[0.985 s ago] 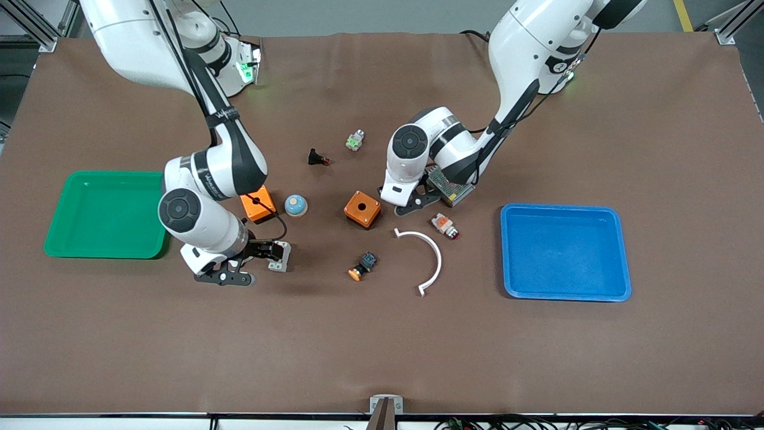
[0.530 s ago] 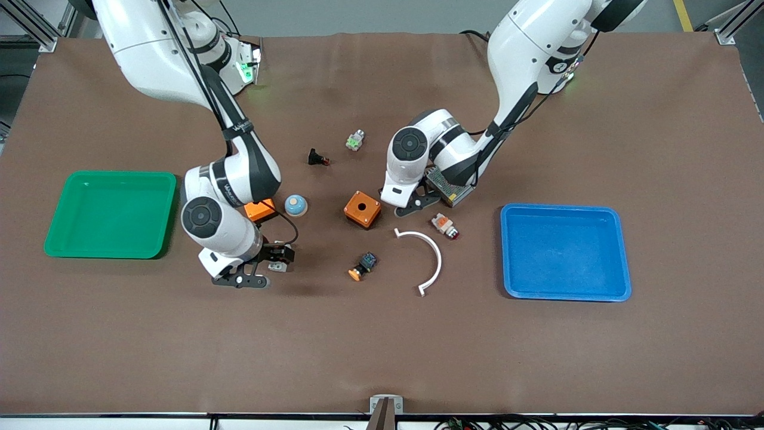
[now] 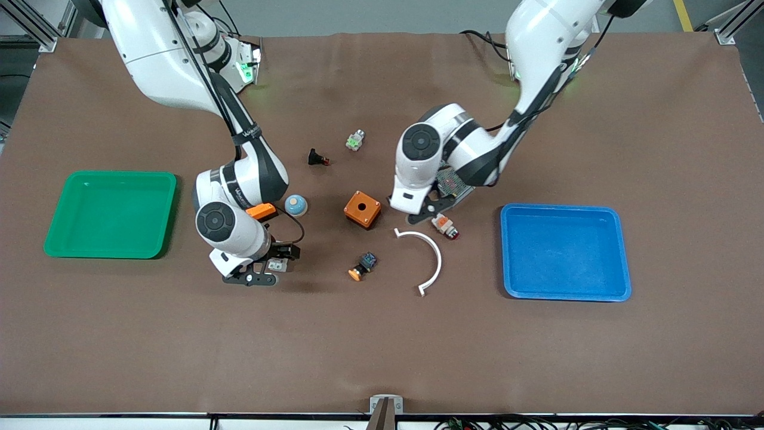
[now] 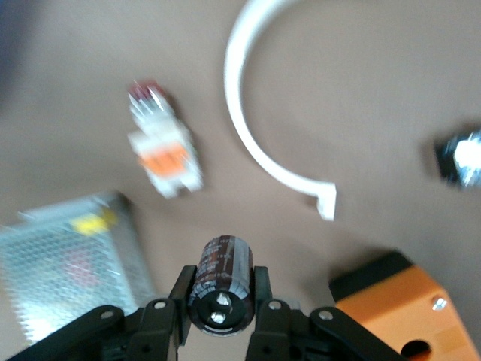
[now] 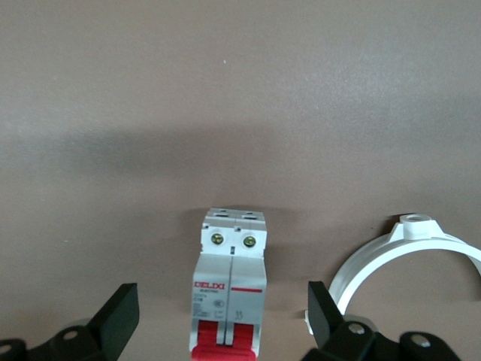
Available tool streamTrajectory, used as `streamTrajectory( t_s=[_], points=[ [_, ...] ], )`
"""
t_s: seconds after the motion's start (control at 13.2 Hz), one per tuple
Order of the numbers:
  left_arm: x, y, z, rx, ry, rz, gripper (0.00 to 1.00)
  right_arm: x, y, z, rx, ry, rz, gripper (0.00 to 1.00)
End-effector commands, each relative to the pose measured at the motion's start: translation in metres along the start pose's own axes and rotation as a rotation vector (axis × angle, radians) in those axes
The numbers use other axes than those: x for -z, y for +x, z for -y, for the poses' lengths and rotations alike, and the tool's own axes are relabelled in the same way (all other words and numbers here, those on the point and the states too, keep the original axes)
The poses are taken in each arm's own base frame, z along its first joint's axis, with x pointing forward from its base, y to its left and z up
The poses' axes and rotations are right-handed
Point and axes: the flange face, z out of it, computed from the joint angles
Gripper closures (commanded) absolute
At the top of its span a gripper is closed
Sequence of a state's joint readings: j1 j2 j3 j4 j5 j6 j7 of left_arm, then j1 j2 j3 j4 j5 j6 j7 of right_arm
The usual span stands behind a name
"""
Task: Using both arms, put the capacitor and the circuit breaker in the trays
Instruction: 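Carry the capacitor to the blue tray while the right gripper lifts the breaker, then lower the capacitor into the blue tray while the right gripper lowers the breaker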
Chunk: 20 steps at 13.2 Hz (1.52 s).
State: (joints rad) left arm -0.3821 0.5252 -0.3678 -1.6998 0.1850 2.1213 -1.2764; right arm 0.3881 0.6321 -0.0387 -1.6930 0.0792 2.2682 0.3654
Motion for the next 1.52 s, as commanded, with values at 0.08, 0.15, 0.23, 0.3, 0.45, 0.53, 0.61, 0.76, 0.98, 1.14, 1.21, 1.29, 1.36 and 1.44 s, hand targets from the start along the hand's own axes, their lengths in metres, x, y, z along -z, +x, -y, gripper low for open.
streamTrajectory(
  t_s=[0.08, 0.15, 0.23, 0.3, 0.45, 0.53, 0.61, 0.76, 0.98, 1.14, 1.21, 1.29, 1.36, 1.44],
  points=[
    [0.051, 0.076, 0.07, -0.023, 0.081, -0.016, 1.0, -0.005, -0.004, 0.001, -0.015, 0.01, 0.015, 0.23],
    [0.049, 0.098, 0.089, -0.032, 0.101, 0.002, 1.0, -0.006, -0.004, 0.001, -0.015, 0.009, 0.017, 0.3],
    [0.042, 0.12, 0.111, -0.045, 0.121, 0.026, 1.0, -0.007, -0.005, 0.001, -0.015, 0.008, 0.02, 0.38],
    [0.037, 0.14, 0.129, -0.058, 0.126, 0.042, 1.0, -0.007, -0.006, 0.002, -0.013, 0.007, 0.023, 0.46],
    [0.022, 0.183, 0.172, -0.066, 0.131, 0.081, 0.99, -0.006, -0.005, 0.001, -0.016, 0.007, 0.023, 0.67],
    [0.009, 0.203, 0.193, -0.075, 0.133, 0.11, 1.0, -0.006, -0.005, 0.001, -0.015, 0.007, 0.024, 0.75],
    [0.001, 0.217, 0.208, -0.093, 0.129, 0.128, 1.0, -0.003, -0.006, 0.004, -0.013, 0.009, 0.022, 0.78],
    [-0.02, 0.254, 0.253, -0.089, 0.111, 0.166, 1.0, 0.014, -0.006, 0.003, -0.012, 0.007, 0.034, 0.78],
    [-0.047, 0.276, 0.282, -0.08, 0.085, 0.189, 0.97, 0.081, -0.003, -0.008, -0.02, 0.001, 0.075, 0.78],
    [-0.059, 0.283, 0.287, -0.082, 0.063, 0.185, 0.96, 0.126, -0.005, -0.051, -0.062, -0.013, 0.15, 0.78],
    [-0.065, 0.284, 0.288, -0.081, 0.058, 0.185, 0.94, 0.146, -0.005, -0.079, -0.072, -0.011, 0.174, 0.78],
    [-0.066, 0.286, 0.287, -0.081, 0.049, 0.176, 0.92, 0.16, -0.005, -0.111, -0.067, -0.011, 0.201, 0.78],
    [-0.073, 0.287, 0.286, -0.08, 0.042, 0.174, 0.9, 0.171, -0.003, -0.146, -0.059, -0.005, 0.213, 0.78],
    [-0.078, 0.29, 0.287, -0.075, 0.031, 0.168, 0.9, 0.177, -0.001, -0.19, -0.039, 0.012, 0.228, 0.78]
  ],
)
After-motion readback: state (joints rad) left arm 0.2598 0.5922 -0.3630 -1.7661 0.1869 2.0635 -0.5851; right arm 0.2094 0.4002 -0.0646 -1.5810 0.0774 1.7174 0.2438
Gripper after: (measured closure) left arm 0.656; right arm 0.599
